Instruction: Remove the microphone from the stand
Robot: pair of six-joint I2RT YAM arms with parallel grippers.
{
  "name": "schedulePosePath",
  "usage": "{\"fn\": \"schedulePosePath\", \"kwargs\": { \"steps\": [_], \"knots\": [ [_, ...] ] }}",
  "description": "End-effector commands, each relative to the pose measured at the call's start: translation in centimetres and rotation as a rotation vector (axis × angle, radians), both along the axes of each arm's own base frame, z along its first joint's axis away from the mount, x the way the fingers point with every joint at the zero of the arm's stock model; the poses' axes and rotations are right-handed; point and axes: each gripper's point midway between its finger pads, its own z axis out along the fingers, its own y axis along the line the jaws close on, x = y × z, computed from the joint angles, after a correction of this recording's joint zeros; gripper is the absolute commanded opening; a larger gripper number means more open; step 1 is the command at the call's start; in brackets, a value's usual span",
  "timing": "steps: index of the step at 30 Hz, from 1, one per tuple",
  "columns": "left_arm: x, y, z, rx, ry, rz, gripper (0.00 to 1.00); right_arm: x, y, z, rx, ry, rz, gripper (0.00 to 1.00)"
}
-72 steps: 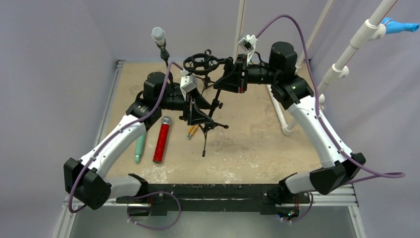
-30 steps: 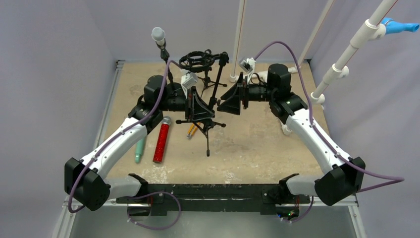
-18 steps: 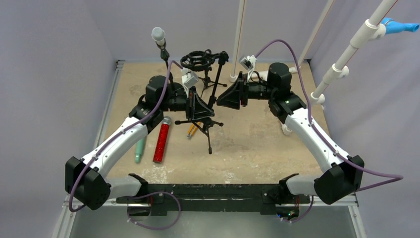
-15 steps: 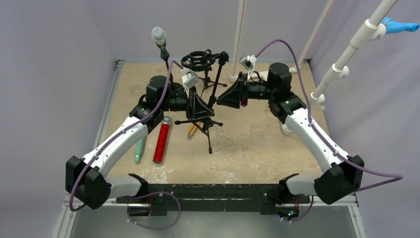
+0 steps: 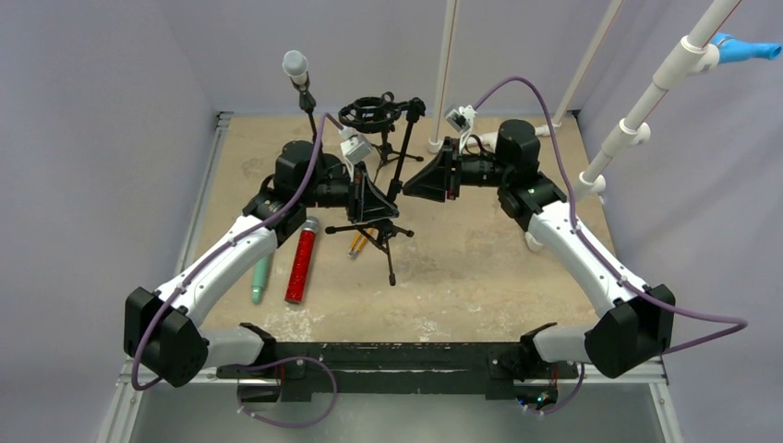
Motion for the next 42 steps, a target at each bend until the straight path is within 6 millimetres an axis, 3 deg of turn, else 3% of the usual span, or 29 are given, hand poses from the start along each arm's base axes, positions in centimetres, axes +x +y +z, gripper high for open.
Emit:
{"fn": "schedulePosePath", "kwargs": {
  "steps": [1,2,5,13,21,23,25,29,33,37,42],
  "knots": [
    [-0.2,-0.5,4.0,-0.083,-0.130,-0.044,0.00,-0.1,0.5,0.0,-0.006,-0.059,0.010,0.07],
    [-0.4,-0.5,4.1,-0.094,-0.120,-0.052,0.00,0.1,0.4,0.0,-0.016,-0.089,0.000,0.00],
    [-0.9,-0.7,4.6,-0.132,-0.078,-0.075,0.00,0.8,-0.7,-1.2,-0.144,-0.192,-0.048,0.00],
    [-1.8,-1.1,6.8,-0.193,0.084,-0.109,0.00,2.8,-2.6,-2.3,-0.583,-0.696,-0.112,0.00],
    [-1.3,-1.5,8.6,-0.219,0.146,-0.111,0.00,4.0,-3.1,-2.3,-0.850,-0.951,-0.138,0.01],
    [-1.1,-1.7,8.7,-0.225,0.159,-0.113,0.00,4.0,-3.3,-2.6,-0.906,-0.992,-0.139,0.07],
    [-0.9,-1.8,8.8,-0.228,0.158,-0.117,0.00,4.1,-3.5,-2.8,-0.936,-1.009,-0.147,0.22],
    [-0.5,-1.7,8.6,-0.225,0.132,-0.107,0.00,3.0,-3.5,-2.3,-0.878,-0.946,-0.155,0.48],
    [0.0,-1.3,7.9,-0.194,0.078,-0.081,0.00,0.5,-2.9,0.2,-0.673,-0.780,-0.133,0.68],
    [0.1,-0.8,7.2,-0.141,-0.001,-0.060,0.00,-1.5,-2.9,4.0,-0.449,-0.614,-0.112,0.74],
    [0.1,0.0,6.4,-0.080,-0.085,-0.031,0.00,-1.9,-3.5,6.5,-0.278,-0.438,-0.123,0.73]
  ]
}}
